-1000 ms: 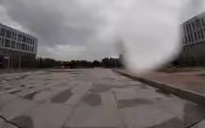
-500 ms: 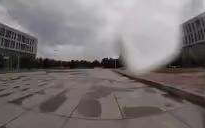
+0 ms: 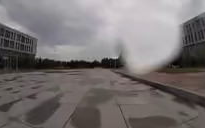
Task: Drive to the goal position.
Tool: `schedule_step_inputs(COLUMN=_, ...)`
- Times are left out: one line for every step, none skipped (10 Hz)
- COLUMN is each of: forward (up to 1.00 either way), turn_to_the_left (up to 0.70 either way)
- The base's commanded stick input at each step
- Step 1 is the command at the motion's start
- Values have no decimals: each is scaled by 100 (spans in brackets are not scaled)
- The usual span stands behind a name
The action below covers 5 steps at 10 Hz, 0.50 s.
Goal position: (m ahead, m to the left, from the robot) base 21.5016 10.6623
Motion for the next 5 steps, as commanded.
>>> schedule_step_inputs(forward=70, turn_to_the_left=0)
schedule_step_inputs(forward=70, turn_to_the_left=0)
schedule_step_inputs(forward=70, turn_to_the_left=0)
schedule_step_inputs(forward=70, turn_to_the_left=0)
schedule_step_inputs(forward=70, turn_to_the_left=0)
